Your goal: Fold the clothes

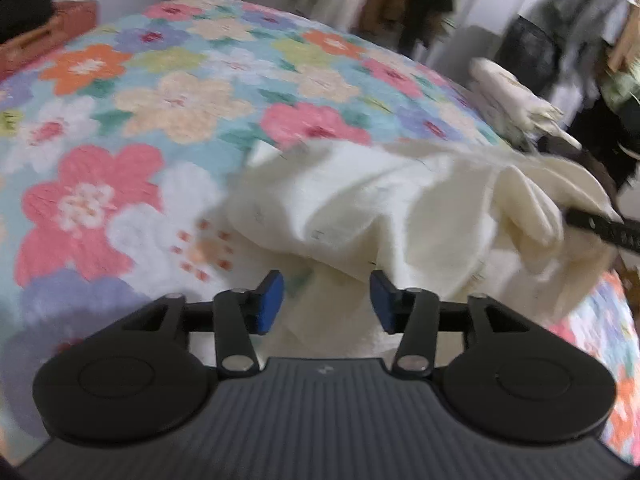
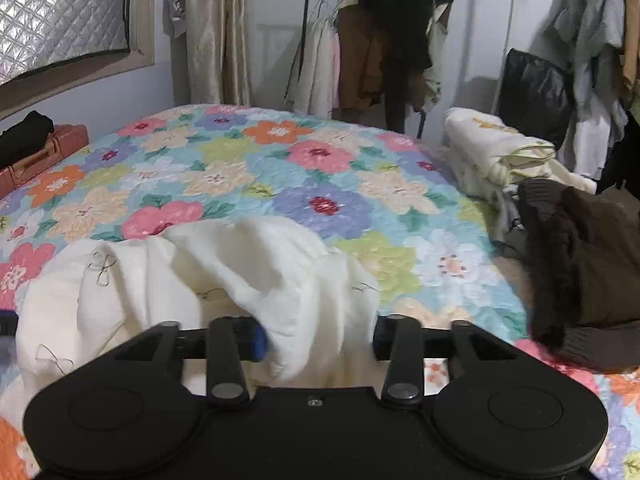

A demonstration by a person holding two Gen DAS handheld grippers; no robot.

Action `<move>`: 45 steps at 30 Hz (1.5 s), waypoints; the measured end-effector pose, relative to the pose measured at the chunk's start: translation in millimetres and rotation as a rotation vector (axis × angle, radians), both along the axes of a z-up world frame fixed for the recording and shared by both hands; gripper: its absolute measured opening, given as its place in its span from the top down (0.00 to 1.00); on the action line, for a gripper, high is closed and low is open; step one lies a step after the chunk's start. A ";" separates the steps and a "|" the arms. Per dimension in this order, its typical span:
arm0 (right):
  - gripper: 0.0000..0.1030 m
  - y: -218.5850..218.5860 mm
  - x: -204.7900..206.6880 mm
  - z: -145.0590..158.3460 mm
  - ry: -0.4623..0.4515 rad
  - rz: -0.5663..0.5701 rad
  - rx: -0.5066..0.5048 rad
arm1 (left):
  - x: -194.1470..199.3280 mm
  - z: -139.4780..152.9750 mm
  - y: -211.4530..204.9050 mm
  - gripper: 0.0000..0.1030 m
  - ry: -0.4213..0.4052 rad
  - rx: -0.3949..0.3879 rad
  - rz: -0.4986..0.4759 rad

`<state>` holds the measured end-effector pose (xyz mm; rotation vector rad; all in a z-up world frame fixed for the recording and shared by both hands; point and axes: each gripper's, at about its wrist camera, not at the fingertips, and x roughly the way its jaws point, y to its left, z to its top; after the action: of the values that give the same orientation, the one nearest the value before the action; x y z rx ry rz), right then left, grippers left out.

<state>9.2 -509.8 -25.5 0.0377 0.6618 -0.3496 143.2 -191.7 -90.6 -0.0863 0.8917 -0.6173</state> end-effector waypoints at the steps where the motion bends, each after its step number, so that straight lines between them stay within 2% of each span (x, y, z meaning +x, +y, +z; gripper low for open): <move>1: 0.42 -2.1 -4.8 0.4 -0.008 -0.015 -0.013 | -2.7 0.2 -4.9 0.52 -0.010 0.007 -0.022; 2: 0.41 -6.6 -7.1 1.6 -0.008 -0.033 -0.018 | -5.3 1.0 -7.8 0.50 -0.020 0.008 -0.033; 4: 0.41 -17.8 -10.5 5.0 -0.011 -0.068 0.001 | -10.2 2.2 -12.6 0.41 -0.031 0.004 -0.058; 6: 0.41 -22.4 -18.0 8.8 -0.032 -0.064 0.051 | -13.0 4.8 -15.1 0.41 -0.015 0.001 -0.092; 9: 0.41 -11.9 -31.0 8.4 -0.023 -0.001 0.088 | -19.8 14.5 -20.0 0.41 -0.025 0.026 -0.126; 11: 0.41 -1.4 -38.5 2.9 -0.012 0.033 0.094 | -23.6 17.3 -26.1 0.39 -0.044 0.042 -0.164; 13: 0.41 6.5 -41.7 -7.8 0.023 0.056 0.105 | -23.0 12.8 -30.1 0.32 -0.042 0.048 -0.186; 17: 0.41 12.1 -38.6 -32.8 0.084 0.070 0.152 | -18.7 -8.3 -37.3 0.30 -0.003 0.084 -0.174; 18: 0.41 12.6 -37.4 -37.5 0.096 0.073 0.179 | -20.3 -14.4 -40.1 0.33 0.005 0.090 -0.179; 20: 0.41 14.4 -33.6 -43.9 0.122 0.096 0.255 | -25.2 -21.3 -46.6 0.49 -0.023 0.118 -0.180; 21: 0.41 15.4 -31.1 -45.4 0.123 0.106 0.277 | -27.4 -24.0 -50.4 0.67 -0.047 0.143 -0.182; 22: 0.40 16.4 -28.5 -46.9 0.124 0.116 0.299 | -29.5 -26.6 -54.2 0.78 -0.071 0.168 -0.184; 25: 0.35 17.0 -17.5 -57.4 0.135 0.117 0.315 | -32.4 -28.4 -56.8 0.90 -0.156 0.217 -0.163; 28: 0.35 13.3 -5.8 -76.7 0.142 0.102 0.311 | -28.9 -26.0 -49.8 0.92 -0.180 0.209 -0.118; 29: 0.48 12.5 -3.1 -82.3 0.141 0.104 0.309 | -27.5 -24.4 -47.1 0.92 -0.190 0.220 -0.093; 30: 0.82 13.4 -1.0 -84.1 0.148 0.124 0.299 | -26.0 -22.6 -44.4 0.92 -0.202 0.235 -0.066; 31: 0.96 14.7 0.9 -82.2 0.160 0.135 0.273 | -25.0 -20.0 -41.6 0.93 -0.222 0.244 -0.044; 34: 0.98 11.6 -6.5 -57.6 0.076 0.108 0.181 | -20.0 -10.5 -33.0 0.93 -0.268 0.247 -0.005; 37: 0.98 5.1 -12.4 -32.5 0.026 0.080 0.072 | -22.7 -2.8 -34.7 0.93 -0.310 0.242 -0.023; 42: 0.99 -10.1 -17.9 7.6 0.022 0.034 -0.093 | -25.1 5.9 -33.3 0.93 -0.325 0.195 -0.027; 45: 0.99 -24.9 -25.6 32.6 -0.044 -0.045 -0.143 | -19.6 7.8 -27.5 0.93 -0.311 0.172 -0.013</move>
<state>-16.4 -534.7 7.1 -0.0764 0.5920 -0.4378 123.6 -219.1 -82.8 0.1672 0.6408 -0.5457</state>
